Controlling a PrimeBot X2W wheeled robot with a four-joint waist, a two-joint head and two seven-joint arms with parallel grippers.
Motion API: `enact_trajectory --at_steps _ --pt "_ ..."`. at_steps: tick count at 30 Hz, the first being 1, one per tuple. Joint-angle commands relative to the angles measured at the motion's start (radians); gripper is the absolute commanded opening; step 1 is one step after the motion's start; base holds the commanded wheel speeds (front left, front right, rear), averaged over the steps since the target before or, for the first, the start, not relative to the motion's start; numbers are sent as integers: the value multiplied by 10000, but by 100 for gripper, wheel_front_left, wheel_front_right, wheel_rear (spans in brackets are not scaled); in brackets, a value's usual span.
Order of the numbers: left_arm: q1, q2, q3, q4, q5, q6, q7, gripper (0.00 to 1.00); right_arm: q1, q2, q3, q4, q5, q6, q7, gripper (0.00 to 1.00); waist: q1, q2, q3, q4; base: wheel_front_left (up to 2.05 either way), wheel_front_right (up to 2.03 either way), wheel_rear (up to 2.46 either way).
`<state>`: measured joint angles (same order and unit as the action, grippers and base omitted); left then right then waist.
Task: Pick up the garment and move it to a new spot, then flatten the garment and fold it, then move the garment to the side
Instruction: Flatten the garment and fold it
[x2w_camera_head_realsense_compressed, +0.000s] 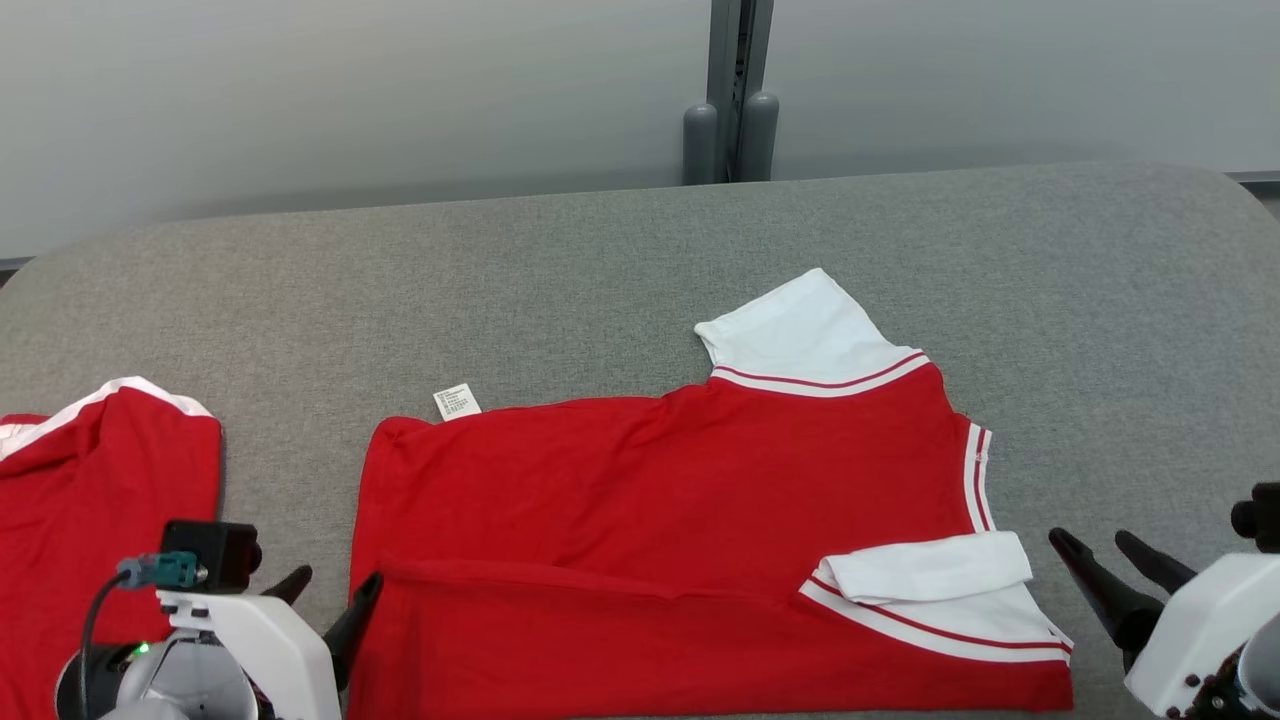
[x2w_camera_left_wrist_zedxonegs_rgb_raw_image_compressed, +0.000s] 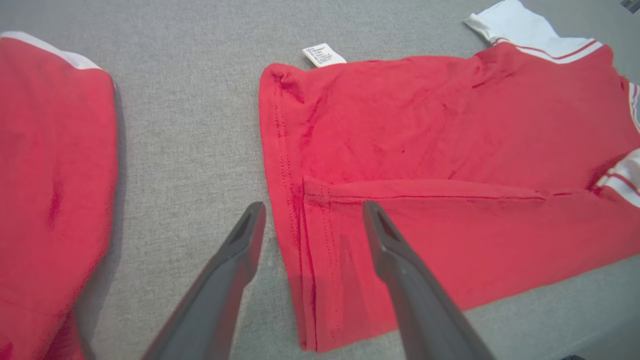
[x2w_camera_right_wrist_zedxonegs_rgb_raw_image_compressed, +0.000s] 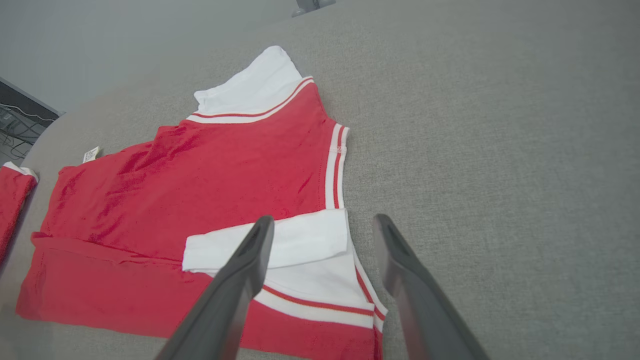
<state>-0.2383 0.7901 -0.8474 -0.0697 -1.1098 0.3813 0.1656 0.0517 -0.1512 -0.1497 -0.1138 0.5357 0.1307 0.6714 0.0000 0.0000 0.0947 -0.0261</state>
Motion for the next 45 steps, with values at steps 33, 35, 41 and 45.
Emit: enact_trajectory --at_steps 33,35,41,45 --pt "-4873 -1488 -279 3529 1513 -1968 531 100 -9440 -1627 3838 6480 1285 4 -1485 100 0 0 3222 378 0 0 0" --pt "-4963 -1538 -261 3377 1539 -1947 492 100 -9976 -1676 4216 6976 1512 4 -1572 100 0 0 3442 524 0 0 0" --pt "-5101 -1660 -353 3008 1564 -1994 581 100 -10641 -1780 5011 7874 2052 4 -1422 100 0 0 3626 787 0 0 0" --pt "-5068 -1681 -410 2753 1427 -2021 786 100 -10850 -1899 5336 8336 2180 4 -1389 100 0 0 3591 865 0 0 0"
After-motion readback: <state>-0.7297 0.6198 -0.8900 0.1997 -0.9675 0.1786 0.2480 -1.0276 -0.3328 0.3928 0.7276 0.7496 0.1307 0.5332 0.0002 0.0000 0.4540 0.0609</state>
